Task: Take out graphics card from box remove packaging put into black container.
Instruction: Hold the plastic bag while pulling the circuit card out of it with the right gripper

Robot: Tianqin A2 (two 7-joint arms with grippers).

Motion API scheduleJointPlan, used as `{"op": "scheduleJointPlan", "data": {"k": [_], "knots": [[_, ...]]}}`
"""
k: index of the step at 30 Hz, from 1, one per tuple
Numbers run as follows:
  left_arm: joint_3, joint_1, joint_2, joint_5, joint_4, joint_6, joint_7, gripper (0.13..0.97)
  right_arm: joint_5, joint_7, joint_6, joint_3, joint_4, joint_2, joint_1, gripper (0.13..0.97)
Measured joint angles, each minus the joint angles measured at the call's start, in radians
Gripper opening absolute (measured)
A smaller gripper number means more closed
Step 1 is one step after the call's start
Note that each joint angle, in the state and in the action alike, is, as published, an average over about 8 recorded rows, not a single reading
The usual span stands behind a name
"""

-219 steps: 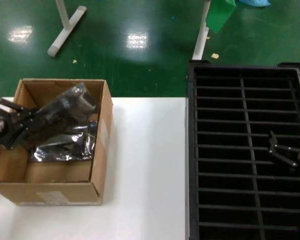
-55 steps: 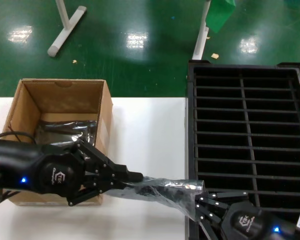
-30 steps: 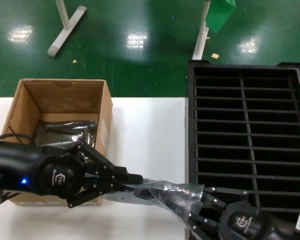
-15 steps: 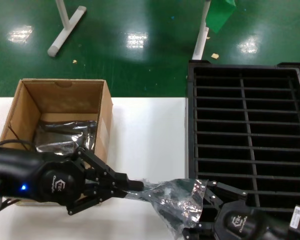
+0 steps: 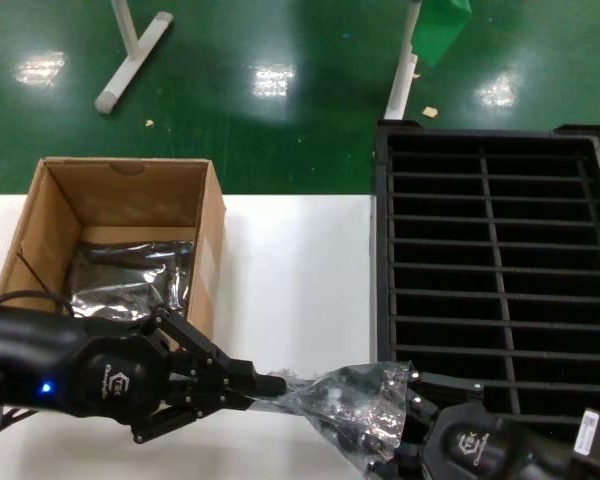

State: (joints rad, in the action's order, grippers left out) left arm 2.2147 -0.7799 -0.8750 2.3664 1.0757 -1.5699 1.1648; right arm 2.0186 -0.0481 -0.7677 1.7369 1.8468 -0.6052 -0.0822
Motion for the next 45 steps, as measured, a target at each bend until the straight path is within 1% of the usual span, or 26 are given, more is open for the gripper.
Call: {"op": "scheduleJointPlan", "data": {"k": [4,12,21,28,35,45], "knots": [[0.001,0.0,0.002,-0.003,0.001,0.0,-0.001,0.142,-0.001,0.008,0.002,0.003,0.008,-0.003,-0.001,0.378],[0.001,-0.003,0.012,-0.009,-0.002,0.0,-0.003,0.142,0.0,0.023,0.005,0.007,0.022,-0.011,-0.004,0.247],[0.007,-0.014,0.019,-0.009,-0.014,0.0,0.0,0.142,-0.004,0.036,0.015,0.012,0.022,-0.013,-0.002,0.196],[0.023,-0.027,0.015,-0.012,-0.039,0.0,0.006,0.142,-0.006,0.045,0.022,0.015,0.019,-0.013,0.003,0.196],[0.053,-0.042,0.0,-0.011,-0.072,0.0,0.011,0.142,-0.008,0.051,0.027,0.018,0.017,-0.012,0.008,0.195],[0.081,-0.044,-0.008,0.0,-0.098,0.0,0.015,0.142,-0.018,0.061,0.036,0.033,0.019,-0.008,0.016,0.195]]}}
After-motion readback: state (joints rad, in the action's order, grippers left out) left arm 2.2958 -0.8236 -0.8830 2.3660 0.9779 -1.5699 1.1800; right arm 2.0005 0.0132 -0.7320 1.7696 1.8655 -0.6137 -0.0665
